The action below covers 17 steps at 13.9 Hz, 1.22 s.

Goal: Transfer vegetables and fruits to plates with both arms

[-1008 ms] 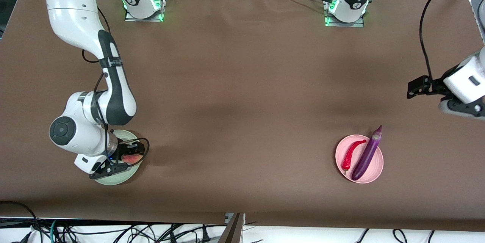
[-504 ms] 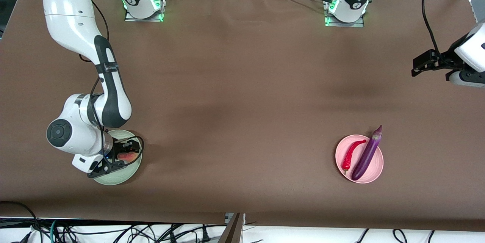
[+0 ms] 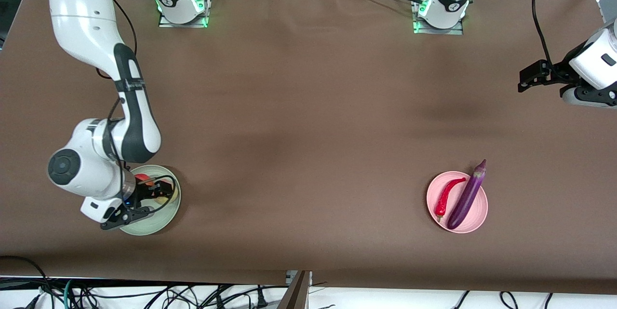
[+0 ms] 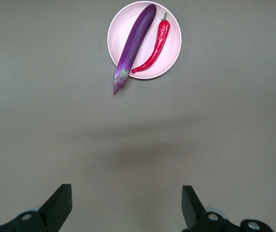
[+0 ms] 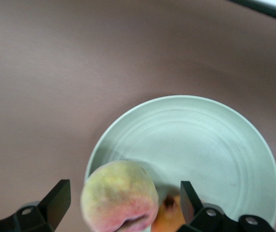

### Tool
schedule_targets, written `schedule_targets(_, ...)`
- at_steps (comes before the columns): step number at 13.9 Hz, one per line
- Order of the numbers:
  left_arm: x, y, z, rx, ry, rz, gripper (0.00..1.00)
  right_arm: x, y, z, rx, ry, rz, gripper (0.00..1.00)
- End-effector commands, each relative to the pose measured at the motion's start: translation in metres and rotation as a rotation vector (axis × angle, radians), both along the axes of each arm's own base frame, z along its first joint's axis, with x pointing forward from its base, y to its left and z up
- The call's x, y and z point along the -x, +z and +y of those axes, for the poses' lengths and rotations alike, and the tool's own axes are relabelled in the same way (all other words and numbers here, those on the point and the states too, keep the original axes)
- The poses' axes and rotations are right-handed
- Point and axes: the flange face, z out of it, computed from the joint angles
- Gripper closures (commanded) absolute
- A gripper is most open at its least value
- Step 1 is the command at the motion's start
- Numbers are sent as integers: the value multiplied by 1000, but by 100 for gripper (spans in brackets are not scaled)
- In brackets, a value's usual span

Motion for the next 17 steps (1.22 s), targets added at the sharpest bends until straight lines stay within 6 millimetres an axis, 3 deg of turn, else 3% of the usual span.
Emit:
schedule_targets(1, 6, 3, -3, 18, -2, -10, 0, 10, 75, 6, -49, 20, 39, 0)
schedule_targets(3, 6, 3, -3, 18, -2, -10, 0, 21, 121, 5, -58, -41, 90, 0)
schedule_targets(7, 6, 3, -2, 19, -7, -8, 0, 54, 186, 7, -55, -145, 199, 0)
schedule_targets(9, 7, 3, -1, 19, -5, -1, 0, 76, 231, 2, 5, -155, 189, 0)
schedule_targets(11, 7, 3, 1, 19, -2, -1, 0, 105, 264, -6, 64, -152, 172, 0)
schedule_targets(15, 8, 2, 1, 19, -2, 6, 0, 164, 293, -14, 93, -119, 179, 0)
schedule_targets(17, 8, 2, 1, 19, -2, 9, 0, 184, 323, -39, 72, -157, 137, 0)
